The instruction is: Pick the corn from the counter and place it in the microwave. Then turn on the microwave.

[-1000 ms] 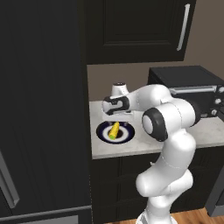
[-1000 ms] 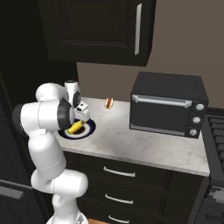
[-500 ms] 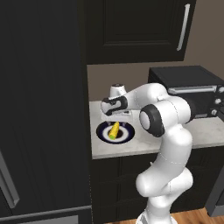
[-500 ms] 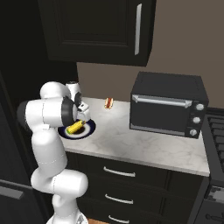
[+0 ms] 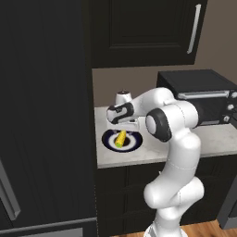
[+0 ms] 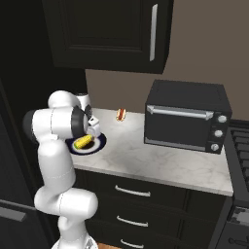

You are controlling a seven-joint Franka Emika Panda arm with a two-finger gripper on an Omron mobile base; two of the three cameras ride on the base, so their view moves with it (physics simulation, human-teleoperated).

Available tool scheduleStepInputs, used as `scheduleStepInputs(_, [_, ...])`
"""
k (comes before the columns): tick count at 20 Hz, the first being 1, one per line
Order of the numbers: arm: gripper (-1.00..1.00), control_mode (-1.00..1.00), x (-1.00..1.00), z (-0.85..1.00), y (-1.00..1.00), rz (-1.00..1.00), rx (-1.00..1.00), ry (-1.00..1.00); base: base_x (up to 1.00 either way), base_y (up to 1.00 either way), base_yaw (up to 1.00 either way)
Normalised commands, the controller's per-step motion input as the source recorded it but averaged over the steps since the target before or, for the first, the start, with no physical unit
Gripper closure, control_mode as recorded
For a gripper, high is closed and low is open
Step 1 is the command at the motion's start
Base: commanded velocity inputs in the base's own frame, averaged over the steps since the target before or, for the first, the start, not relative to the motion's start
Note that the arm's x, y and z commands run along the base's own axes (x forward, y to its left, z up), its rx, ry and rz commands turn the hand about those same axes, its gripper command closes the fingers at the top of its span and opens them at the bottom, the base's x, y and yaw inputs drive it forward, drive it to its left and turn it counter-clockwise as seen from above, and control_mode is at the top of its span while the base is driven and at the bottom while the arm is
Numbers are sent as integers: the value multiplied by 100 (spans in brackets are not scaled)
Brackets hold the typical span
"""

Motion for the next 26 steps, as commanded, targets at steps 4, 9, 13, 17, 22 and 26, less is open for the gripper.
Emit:
scheduleStepInputs(4, [-100, -100, 5, -16, 3, -8, 0, 0, 0, 0, 0])
scheduleStepInputs(9, [-100, -100, 4, -14, 3, -8, 0, 0, 0, 0, 0])
scheduleStepInputs(13, [-100, -100, 3, -11, 3, -9, 0, 0, 0, 0, 0])
scheduleStepInputs(17, [-100, -100, 1, -9, 2, -11, 0, 0, 0, 0, 0])
scheduleStepInputs(22, [100, -100, 2, -10, 1, -12, 0, 0, 0, 0, 0])
scheduleStepInputs(26, [100, -100, 1, -10, 0, -13, 0, 0, 0, 0, 0])
